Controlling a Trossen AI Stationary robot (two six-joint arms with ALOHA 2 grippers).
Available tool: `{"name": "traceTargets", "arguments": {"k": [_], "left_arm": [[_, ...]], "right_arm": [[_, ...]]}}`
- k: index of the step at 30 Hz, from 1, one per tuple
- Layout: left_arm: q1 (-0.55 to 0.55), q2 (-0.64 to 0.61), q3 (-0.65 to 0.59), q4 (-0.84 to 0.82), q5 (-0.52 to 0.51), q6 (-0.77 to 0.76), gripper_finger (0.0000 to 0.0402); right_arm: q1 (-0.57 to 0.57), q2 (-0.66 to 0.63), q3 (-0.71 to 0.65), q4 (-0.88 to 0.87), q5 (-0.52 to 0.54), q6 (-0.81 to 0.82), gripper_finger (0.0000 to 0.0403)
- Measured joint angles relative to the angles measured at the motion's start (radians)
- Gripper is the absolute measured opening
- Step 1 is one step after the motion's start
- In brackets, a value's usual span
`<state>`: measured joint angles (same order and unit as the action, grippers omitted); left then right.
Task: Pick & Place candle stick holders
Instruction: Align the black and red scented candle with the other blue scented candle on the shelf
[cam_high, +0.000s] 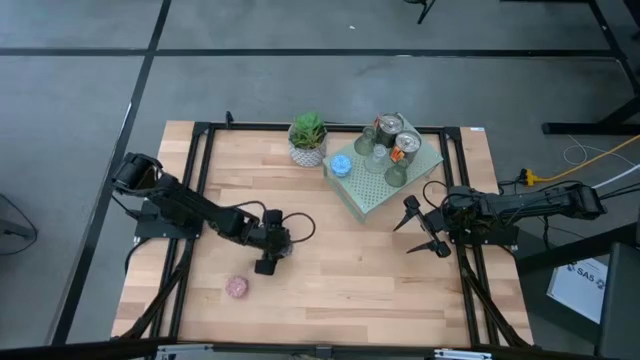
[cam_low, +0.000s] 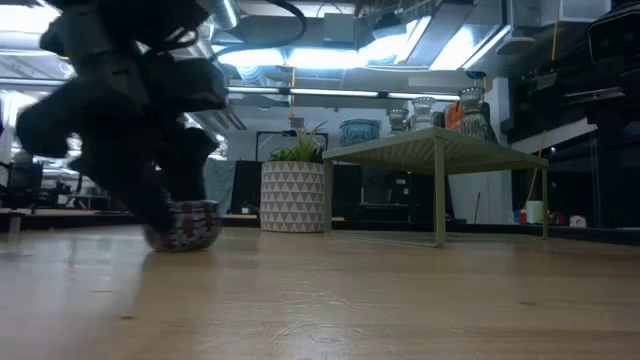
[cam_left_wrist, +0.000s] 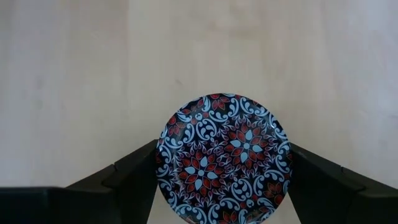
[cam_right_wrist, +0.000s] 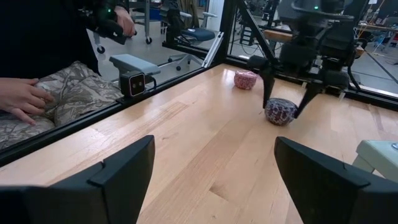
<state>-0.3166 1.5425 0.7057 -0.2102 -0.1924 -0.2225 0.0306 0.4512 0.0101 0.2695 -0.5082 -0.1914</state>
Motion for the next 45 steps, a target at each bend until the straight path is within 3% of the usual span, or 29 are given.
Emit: {"name": "traceTargets", "arguments": {"k": [21, 33, 45], "left_arm": [[0.188, 0.005, 0.015, 0.394, -0.083, 0.323, 0.0288], [0.241, 0.123, 0.246, 0.376, -0.127, 0.476, 0.0288], [0.296, 0.244, 0.588, 0.148, -0.168, 0.472, 0.029]], "right_arm": [[0.0, 0.0, 0.0, 0.0, 0.003, 0.0, 0.0332], [0.0, 0.0, 0.0, 0.0, 0.003, 0.0, 0.0332], [0.0, 0.0, 0.0, -0.002, -0.001, 0.0, 0.0332]]}}
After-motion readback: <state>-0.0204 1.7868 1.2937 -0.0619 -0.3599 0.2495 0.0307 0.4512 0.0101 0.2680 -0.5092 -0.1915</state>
